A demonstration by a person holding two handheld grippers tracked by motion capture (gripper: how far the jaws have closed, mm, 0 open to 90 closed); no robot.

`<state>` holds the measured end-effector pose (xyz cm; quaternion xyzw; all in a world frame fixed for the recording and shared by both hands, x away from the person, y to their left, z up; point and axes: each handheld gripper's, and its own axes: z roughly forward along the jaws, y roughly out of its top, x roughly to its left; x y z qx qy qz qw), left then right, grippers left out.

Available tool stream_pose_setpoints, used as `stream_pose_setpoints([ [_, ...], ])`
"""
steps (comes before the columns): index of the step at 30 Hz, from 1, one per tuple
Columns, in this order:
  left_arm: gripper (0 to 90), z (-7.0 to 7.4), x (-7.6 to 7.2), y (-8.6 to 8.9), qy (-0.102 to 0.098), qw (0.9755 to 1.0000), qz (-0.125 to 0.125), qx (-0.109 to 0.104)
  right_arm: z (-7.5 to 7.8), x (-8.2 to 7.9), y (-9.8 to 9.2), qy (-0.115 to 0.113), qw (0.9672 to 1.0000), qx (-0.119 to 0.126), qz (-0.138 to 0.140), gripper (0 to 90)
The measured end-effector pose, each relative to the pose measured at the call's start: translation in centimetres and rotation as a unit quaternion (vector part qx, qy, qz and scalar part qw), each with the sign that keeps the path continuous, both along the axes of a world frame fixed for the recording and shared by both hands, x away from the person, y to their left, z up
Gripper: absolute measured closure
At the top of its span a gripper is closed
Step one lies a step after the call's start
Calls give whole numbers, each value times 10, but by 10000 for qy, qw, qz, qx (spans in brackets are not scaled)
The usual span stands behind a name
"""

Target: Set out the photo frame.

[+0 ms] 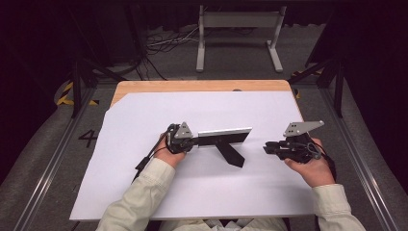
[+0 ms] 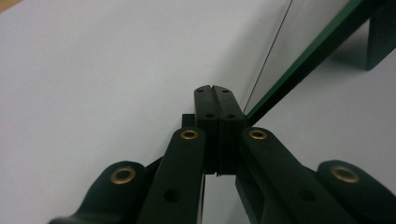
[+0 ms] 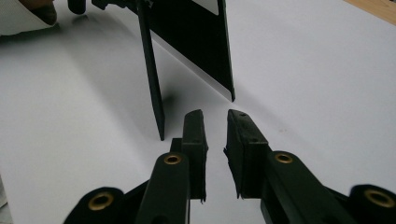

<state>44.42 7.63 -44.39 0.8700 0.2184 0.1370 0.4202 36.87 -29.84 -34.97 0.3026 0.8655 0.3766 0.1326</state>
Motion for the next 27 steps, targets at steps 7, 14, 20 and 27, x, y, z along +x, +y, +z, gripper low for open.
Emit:
stream_pose_setpoints([
  [7, 900, 1, -1, 1, 179, 9997, -146, -47, 1, 0, 1, -7, 10000, -5, 19, 769],
  [14, 900, 4, -7, -1, 272, 9986, -452, 93, 5, 1, 1, -50, 10000, 22, 39, 769],
  [20, 900, 5, -11, -3, 373, 9969, -668, 161, 7, 1, 0, -60, 10000, 39, 58, 771],
  [27, 900, 7, -14, -3, 499, 9941, -921, 285, 10, 0, -4, -42, 9999, 77, 52, 779],
])
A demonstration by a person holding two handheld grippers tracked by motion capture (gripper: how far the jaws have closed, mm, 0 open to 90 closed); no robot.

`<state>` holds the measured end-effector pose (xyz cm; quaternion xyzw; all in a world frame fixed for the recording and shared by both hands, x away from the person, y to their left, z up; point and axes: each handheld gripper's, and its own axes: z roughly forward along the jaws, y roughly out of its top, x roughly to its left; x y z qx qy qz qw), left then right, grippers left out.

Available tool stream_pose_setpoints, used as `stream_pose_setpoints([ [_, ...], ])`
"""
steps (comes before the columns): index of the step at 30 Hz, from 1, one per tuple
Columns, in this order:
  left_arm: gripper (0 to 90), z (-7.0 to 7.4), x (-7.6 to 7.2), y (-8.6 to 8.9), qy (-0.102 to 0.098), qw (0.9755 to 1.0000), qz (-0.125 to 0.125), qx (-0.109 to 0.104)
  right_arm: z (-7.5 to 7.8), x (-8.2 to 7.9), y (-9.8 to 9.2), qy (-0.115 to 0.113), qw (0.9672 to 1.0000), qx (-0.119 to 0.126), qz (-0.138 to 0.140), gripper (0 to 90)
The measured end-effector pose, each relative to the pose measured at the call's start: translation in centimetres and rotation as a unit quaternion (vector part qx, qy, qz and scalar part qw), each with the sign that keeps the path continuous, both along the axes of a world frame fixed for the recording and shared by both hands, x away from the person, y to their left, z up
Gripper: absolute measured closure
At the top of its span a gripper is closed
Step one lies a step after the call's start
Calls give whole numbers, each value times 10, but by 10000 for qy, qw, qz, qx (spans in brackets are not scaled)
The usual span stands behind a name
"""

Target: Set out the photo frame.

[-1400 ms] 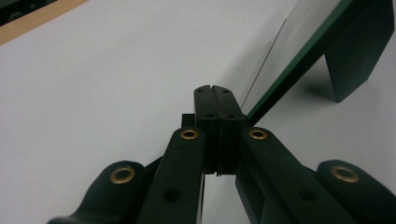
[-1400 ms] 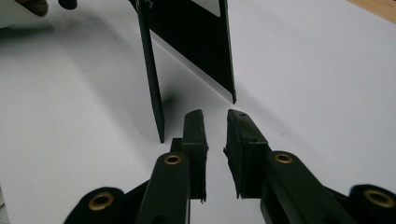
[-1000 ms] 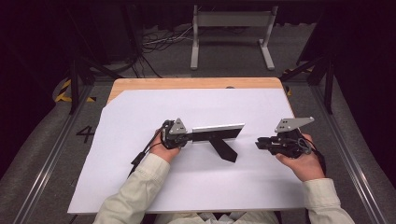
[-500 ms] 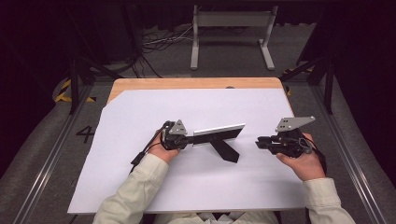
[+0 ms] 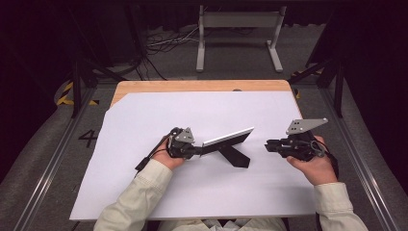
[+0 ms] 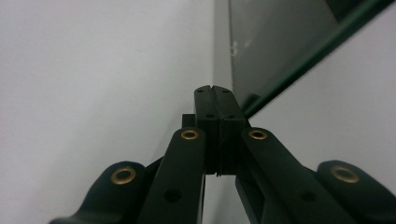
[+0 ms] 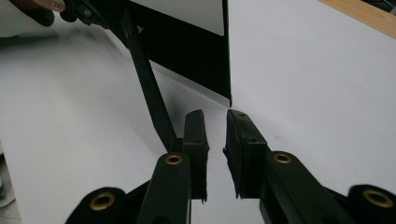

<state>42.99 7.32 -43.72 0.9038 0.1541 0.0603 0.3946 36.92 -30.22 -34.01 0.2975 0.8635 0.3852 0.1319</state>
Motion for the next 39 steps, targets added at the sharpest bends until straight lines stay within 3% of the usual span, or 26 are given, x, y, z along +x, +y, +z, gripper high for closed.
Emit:
stream_pose_setpoints([
  [20, 900, 2, -8, -7, 145, 9984, -528, 149, 4, -2, -4, -11, 10000, 52, 18, 783],
  [28, 900, 7, -15, -21, 125, 9932, -1035, 514, 4, -4, -6, -7, 10000, 47, 1, 784],
  [33, 900, 7, -16, -22, 219, 9921, -1106, 552, 5, -6, -9, -9, 10000, 44, -26, 784],
  [39, 900, 2, -20, -27, 317, 9879, -1335, 729, 5, -6, -9, -10, 10000, 44, -21, 784],
])
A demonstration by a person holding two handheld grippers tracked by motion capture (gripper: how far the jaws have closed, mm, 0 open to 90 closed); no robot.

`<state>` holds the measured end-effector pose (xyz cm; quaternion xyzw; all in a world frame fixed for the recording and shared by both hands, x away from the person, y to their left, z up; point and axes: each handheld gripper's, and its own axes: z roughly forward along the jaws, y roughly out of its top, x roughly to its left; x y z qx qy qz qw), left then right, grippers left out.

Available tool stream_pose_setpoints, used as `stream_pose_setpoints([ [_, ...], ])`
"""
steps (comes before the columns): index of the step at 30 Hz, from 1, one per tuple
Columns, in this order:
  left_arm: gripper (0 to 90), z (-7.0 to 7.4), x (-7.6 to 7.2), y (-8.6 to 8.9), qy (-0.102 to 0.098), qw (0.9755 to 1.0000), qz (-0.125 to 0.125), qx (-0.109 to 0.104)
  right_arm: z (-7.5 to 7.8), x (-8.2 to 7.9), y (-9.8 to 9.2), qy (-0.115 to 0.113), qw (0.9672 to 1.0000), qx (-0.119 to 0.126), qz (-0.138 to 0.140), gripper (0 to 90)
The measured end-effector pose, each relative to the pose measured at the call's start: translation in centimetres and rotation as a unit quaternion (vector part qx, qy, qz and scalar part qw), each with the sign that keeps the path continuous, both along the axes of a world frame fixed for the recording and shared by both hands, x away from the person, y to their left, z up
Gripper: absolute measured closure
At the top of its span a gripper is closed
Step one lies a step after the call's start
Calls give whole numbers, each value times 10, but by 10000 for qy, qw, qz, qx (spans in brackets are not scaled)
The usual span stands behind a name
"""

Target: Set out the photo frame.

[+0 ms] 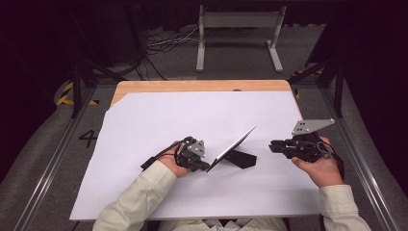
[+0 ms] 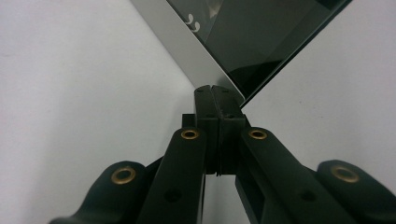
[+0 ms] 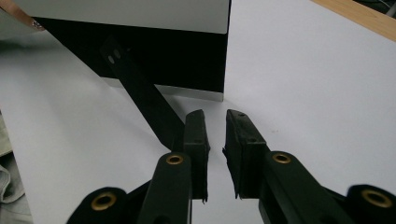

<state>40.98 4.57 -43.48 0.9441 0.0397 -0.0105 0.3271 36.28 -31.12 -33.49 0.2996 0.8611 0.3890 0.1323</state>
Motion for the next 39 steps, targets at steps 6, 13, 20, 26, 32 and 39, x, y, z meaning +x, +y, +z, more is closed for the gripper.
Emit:
stream_pose_setpoints([
  [6, 900, -1, -4, -4, 71, 9999, -138, 48, 1, 0, 0, -5, 10000, -1, 12, 783],
  [13, 900, -2, -10, -12, 100, 9992, -371, 79, 3, -2, -1, -12, 10000, -6, 8, 784],
  [20, 900, -2, -15, -18, 138, 9987, -481, 109, 9, -4, -4, -158, 9992, -54, -366, 779],
  [26, 900, -2, -19, -26, 159, 9980, -599, 85, 15, -9, -7, -351, 9976, -143, -576, 741],
  [32, 900, -2, -22, -32, 143, 9976, -666, 89, 18, -12, -8, -471, 9963, -162, -704, 741],
  [39, 900, -2, -26, -43, 180, 9963, -833, 80, 20, -16, -16, -501, 9950, -21, -862, 736],
])
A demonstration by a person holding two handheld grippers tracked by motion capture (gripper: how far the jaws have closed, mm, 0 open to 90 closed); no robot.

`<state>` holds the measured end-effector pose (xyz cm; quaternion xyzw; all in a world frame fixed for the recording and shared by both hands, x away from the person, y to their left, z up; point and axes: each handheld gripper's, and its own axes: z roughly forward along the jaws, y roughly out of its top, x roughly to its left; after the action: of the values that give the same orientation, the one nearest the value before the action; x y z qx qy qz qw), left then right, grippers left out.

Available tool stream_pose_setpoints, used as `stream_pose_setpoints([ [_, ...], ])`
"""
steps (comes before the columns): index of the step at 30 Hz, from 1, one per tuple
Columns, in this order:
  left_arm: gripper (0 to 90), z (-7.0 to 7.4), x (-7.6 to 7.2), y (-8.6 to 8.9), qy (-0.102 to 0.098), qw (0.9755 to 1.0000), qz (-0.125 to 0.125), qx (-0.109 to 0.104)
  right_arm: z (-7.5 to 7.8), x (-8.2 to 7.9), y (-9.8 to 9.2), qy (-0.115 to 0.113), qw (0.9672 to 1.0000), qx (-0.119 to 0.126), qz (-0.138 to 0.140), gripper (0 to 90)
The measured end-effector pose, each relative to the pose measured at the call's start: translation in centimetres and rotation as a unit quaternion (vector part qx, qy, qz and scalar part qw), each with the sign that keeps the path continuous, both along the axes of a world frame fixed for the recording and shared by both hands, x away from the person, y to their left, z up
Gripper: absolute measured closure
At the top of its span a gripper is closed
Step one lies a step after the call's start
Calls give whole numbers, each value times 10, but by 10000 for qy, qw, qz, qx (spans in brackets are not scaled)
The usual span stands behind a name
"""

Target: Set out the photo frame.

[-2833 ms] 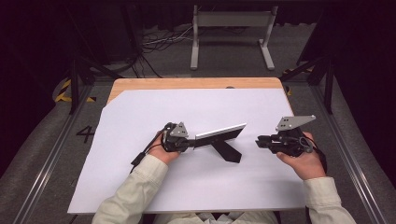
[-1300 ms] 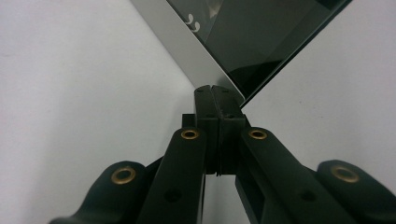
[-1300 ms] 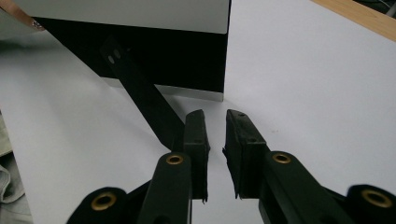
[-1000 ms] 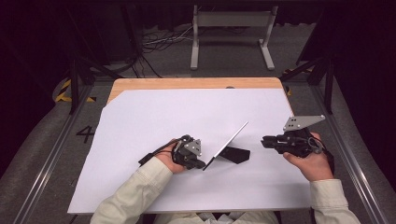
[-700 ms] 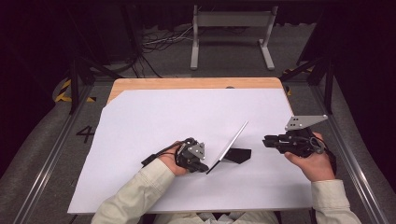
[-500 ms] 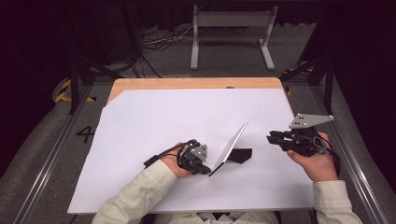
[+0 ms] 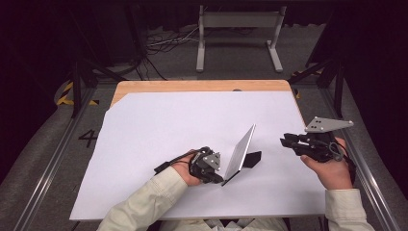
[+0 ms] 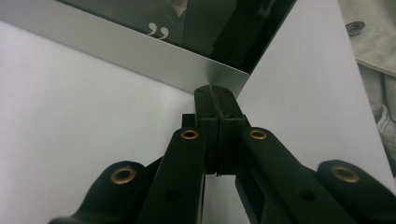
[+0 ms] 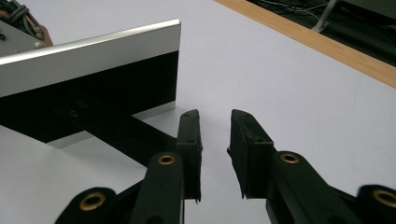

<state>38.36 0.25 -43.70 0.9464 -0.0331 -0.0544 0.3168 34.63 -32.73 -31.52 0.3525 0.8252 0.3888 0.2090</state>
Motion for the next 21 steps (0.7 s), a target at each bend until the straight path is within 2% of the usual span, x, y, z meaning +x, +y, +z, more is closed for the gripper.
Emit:
stream_pose_setpoints([
  [7, 900, 0, -3, -11, 28, 9999, -128, 0, 1, -5, -6, -8, 10000, 13, -83, 723],
  [12, 900, -1, -5, -19, 139, 9998, -106, -56, 1, -8, -8, 51, 9999, -8, -112, 729],
  [15, 900, -1, -5, -23, 151, 9998, -106, -49, 1, -10, -9, 53, 9999, -8, -134, 729],
  [21, 900, -3, -8, -29, 155, 9997, -103, -167, 3, -10, -11, 120, 9998, 61, -163, 718],
])
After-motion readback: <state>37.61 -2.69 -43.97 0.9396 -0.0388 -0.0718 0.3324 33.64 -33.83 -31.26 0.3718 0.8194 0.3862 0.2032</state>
